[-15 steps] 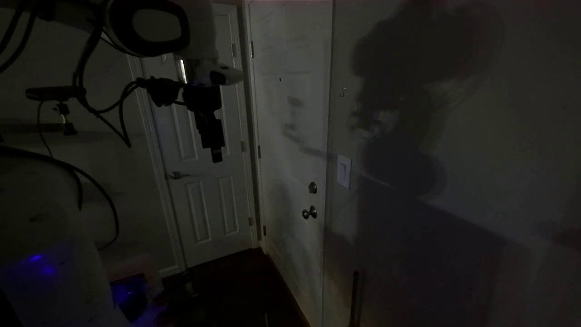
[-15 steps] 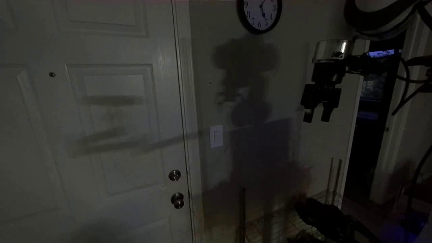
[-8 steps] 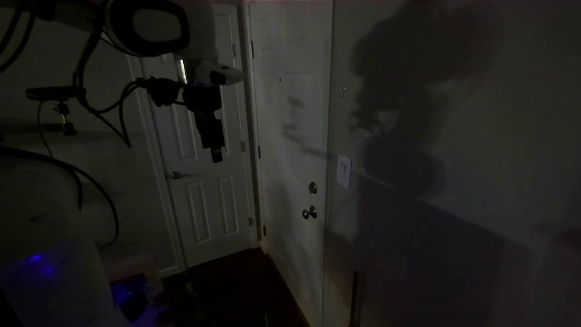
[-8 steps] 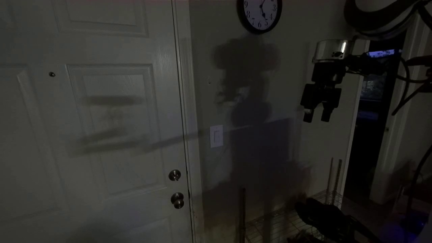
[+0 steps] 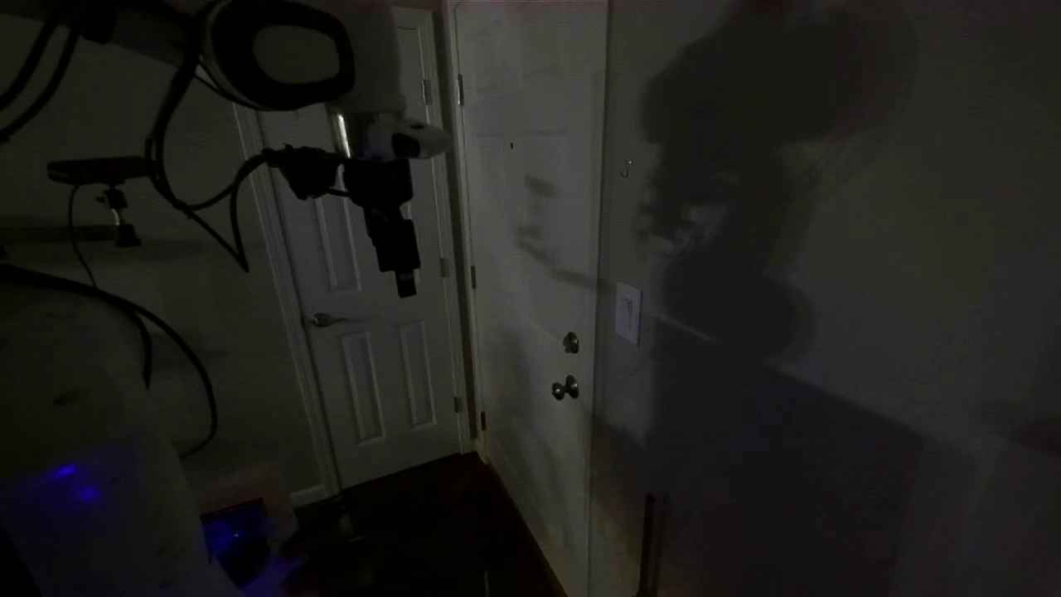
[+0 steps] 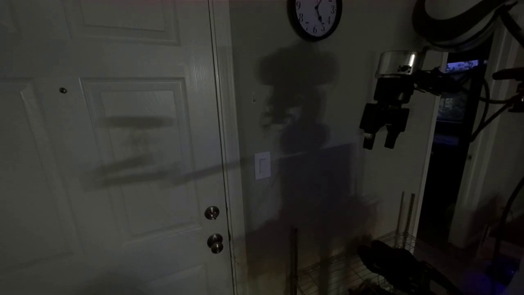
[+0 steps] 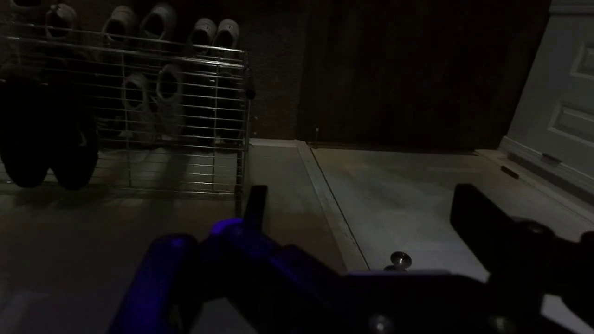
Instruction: Switch on the light switch
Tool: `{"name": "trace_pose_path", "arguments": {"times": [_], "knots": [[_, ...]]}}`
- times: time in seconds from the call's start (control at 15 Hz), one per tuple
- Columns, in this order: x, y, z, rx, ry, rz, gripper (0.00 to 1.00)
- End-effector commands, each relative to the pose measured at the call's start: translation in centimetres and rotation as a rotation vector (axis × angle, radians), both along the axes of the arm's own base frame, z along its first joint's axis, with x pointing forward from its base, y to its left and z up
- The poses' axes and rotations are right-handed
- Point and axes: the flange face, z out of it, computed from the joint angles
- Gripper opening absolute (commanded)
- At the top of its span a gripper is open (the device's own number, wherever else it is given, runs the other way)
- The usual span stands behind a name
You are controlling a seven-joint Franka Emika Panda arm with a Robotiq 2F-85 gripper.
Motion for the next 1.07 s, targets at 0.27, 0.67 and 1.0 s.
{"name": "trace_pose_path", "arguments": {"times": [0.27, 0.67, 1.0], "knots": [[6.5, 0.0, -2.0, 0.007, -0.041, -0.016, 1.00], [10.5, 0.7, -2.9, 0.018, -0.044, -0.015, 1.00], [13.1, 1.7, -4.1, 0.020, -0.027, -0.005, 1.00]]}}
